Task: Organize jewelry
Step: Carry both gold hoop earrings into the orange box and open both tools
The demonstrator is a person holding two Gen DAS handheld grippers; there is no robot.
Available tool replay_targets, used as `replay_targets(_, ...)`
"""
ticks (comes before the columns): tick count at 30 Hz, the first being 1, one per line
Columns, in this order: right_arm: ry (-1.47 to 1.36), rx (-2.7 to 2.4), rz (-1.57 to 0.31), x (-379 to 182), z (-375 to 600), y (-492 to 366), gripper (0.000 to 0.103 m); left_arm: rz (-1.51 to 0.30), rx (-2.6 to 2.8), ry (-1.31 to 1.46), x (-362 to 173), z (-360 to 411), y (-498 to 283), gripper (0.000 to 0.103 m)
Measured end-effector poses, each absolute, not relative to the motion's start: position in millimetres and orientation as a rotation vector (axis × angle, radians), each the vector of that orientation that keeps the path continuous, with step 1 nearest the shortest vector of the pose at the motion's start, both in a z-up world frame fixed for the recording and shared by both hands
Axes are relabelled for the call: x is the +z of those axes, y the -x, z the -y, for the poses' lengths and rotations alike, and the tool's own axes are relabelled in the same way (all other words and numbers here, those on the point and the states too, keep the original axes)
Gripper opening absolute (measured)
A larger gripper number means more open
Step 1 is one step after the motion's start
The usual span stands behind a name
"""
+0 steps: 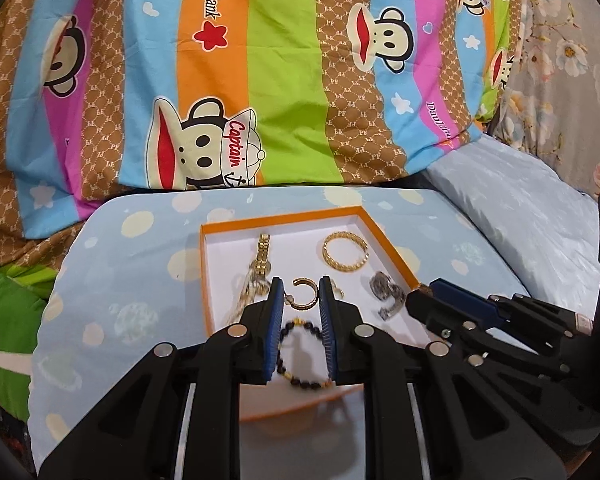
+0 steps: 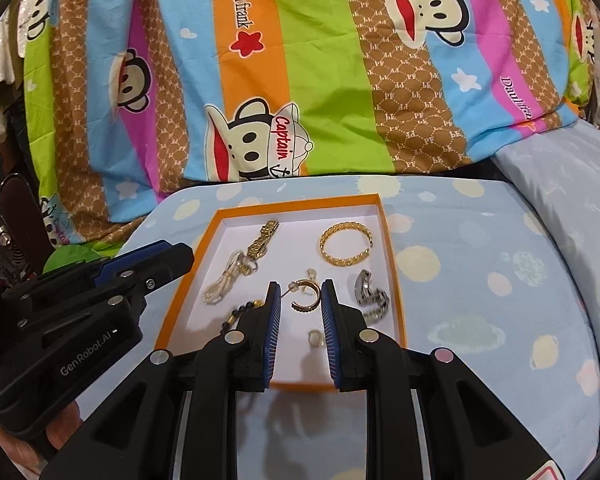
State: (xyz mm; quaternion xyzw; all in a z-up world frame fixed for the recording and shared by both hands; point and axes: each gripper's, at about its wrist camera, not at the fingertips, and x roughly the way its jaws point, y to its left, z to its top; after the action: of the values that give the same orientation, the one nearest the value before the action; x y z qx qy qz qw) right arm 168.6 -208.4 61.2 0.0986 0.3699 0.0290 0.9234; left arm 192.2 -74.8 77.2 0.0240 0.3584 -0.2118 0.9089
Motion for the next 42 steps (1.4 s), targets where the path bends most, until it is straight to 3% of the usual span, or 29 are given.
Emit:
replay_targets(12,-0.218,0.044,-0.794,32,218,-222,0.020,-0.786,-0.408,-0.056,48,94,-249,0.017)
replay_targets(36,-0.178,0.038,-0.827,8,211,-254,0.021,-0.829,-0.394,-0.038,19,92,-279,0.017)
replay_targets(42,-0.188,0.035,-0.817,10,215,-251,0.021,-0.817,-0.376,-0.025,21,88,-278,0.033)
